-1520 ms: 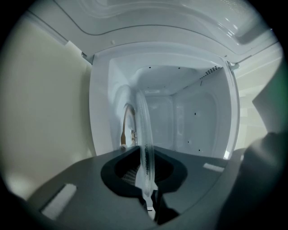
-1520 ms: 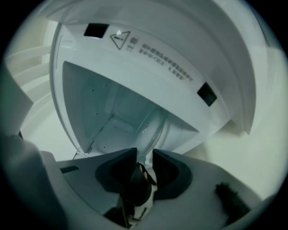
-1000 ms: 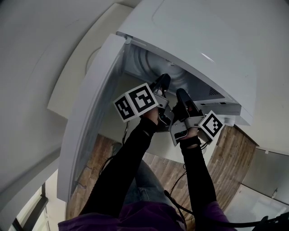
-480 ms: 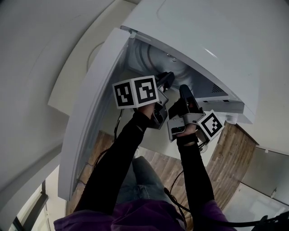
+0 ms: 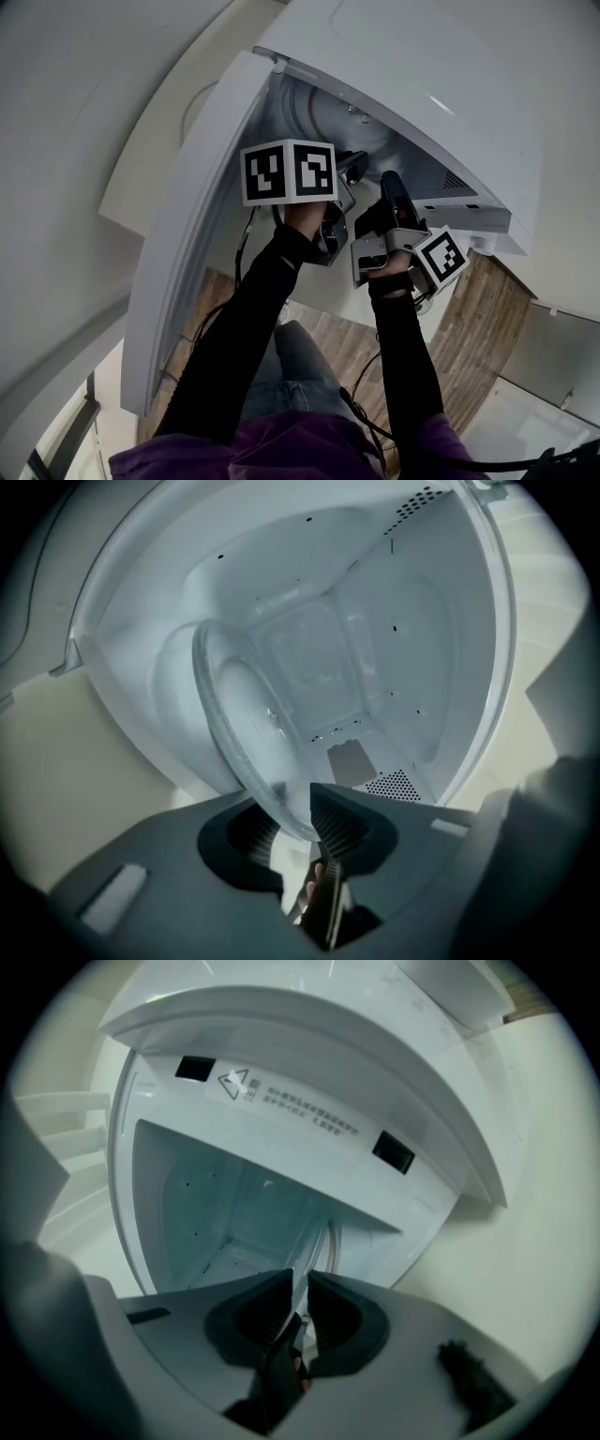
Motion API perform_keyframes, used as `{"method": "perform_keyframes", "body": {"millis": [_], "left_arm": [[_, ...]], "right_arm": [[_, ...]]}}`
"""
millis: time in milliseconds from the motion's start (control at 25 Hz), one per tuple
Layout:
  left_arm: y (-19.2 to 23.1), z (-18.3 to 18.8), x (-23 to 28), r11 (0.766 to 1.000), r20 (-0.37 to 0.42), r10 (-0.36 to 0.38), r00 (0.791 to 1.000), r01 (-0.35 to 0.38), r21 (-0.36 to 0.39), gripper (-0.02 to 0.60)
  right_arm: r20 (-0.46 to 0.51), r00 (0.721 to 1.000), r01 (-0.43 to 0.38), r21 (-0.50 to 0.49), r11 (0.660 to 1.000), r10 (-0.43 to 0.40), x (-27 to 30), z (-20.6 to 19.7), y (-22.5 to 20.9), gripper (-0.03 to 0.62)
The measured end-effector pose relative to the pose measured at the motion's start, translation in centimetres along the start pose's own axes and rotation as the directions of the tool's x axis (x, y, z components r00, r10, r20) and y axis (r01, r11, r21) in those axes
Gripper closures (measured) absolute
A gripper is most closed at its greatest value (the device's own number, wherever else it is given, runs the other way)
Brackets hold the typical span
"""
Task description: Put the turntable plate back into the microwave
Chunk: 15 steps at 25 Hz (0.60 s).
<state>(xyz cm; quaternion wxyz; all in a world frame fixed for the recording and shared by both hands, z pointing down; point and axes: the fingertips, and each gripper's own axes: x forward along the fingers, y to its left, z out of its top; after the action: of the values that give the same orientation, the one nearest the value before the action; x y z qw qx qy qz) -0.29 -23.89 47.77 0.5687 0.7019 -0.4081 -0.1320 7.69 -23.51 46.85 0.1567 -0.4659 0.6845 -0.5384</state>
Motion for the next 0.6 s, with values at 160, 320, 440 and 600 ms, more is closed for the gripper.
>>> {"method": "perform_keyframes", "body": {"millis": [160,320,440,600], "left_arm": [[-0.16,-0.6,0.14,1.0,-0.024,-0.012,1.0,0.013,0.028,0.471],[-0.24,-0.7,0.34,1.0,-0.05,-0.028,0.998,0.028,0.0,0.472],[-0.19,-0.55,0.41,0.997,-0.037,-0.043,0.998,0.041,-0.068,0.489],[0.16,-0.56,0.43,0.992,0.002,-0.027,1.0,0.028,-0.123,0.508]], "right_arm": [[0.015,1.0,0.013,-0.003,1.0,-0.013,0.17,0.41,-0.36,0.537],[0.031,0.999,0.018,-0.027,0.999,-0.017,0.28,0.78,-0.19,0.539],[0.027,1.0,0.015,-0.041,0.999,-0.014,0.32,0.81,-0.07,0.537],[-0.012,1.0,-0.014,-0.035,0.999,0.014,0.05,0.32,-0.31,0.537]]}}
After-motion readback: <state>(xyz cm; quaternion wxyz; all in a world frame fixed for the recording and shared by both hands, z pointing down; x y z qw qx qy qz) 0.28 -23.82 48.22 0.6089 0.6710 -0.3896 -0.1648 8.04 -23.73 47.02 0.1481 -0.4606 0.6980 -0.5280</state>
